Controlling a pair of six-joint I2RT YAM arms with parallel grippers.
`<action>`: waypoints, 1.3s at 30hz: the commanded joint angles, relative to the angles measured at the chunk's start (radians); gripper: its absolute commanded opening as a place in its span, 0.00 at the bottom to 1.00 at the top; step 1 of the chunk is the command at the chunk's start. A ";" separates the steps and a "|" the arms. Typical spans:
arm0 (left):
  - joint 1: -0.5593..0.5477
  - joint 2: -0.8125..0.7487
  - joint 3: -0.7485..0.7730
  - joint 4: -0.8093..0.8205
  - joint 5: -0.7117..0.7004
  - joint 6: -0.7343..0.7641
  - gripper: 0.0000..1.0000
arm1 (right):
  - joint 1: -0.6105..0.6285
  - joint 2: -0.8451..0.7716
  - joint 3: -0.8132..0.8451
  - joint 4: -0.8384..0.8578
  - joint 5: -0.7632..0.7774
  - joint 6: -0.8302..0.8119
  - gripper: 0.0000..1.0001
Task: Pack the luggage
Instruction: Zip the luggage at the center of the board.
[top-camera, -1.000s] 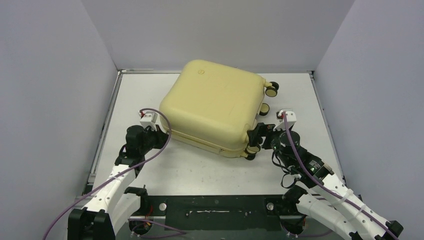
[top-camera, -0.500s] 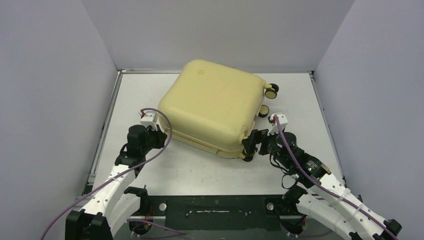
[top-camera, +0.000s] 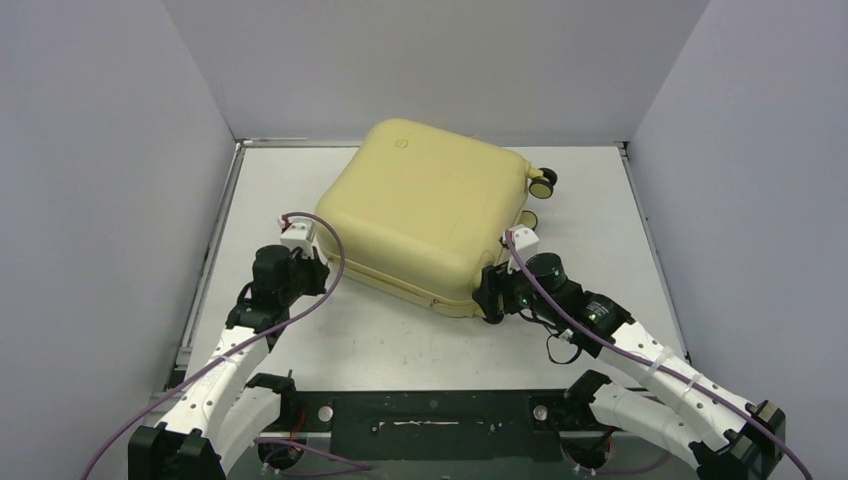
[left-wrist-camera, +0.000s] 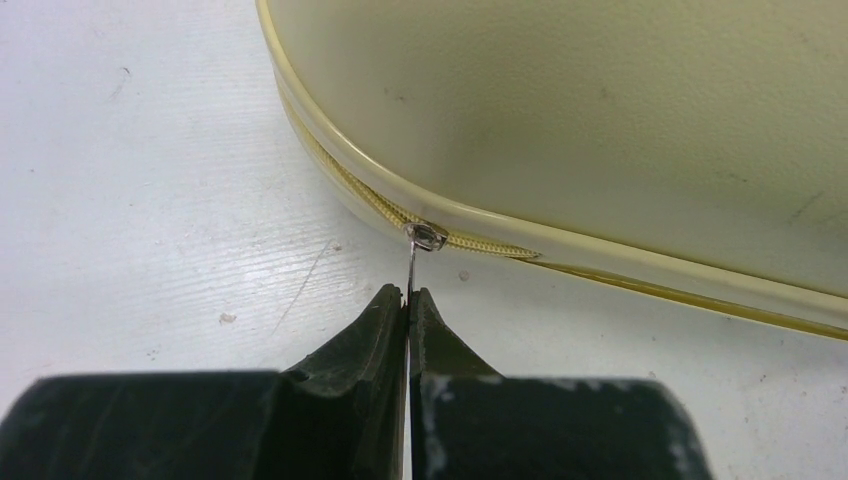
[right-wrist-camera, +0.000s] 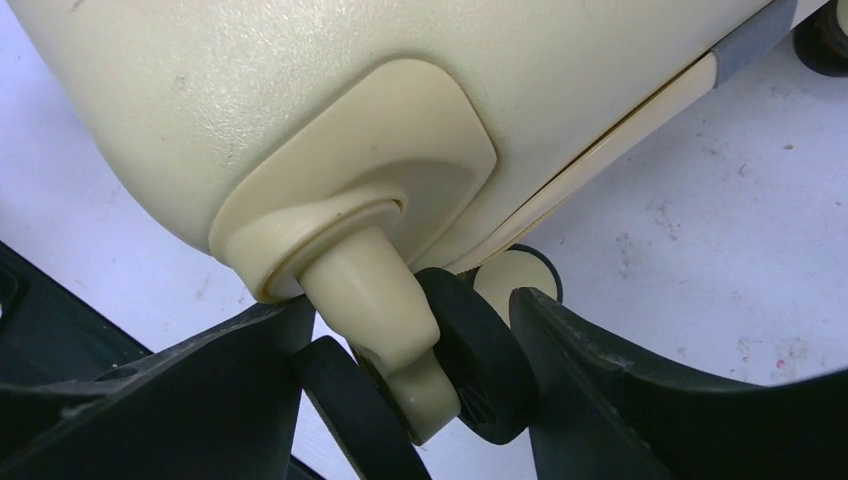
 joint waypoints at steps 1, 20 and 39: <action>0.010 -0.015 0.054 -0.004 -0.123 0.039 0.00 | 0.013 0.015 0.055 0.028 0.014 -0.021 0.47; 0.059 0.164 0.084 0.126 -0.282 0.022 0.00 | 0.023 0.007 0.053 -0.024 0.094 0.004 0.00; 0.144 0.235 0.079 0.324 -0.300 -0.016 0.00 | 0.079 -0.006 0.048 -0.032 0.115 0.000 0.00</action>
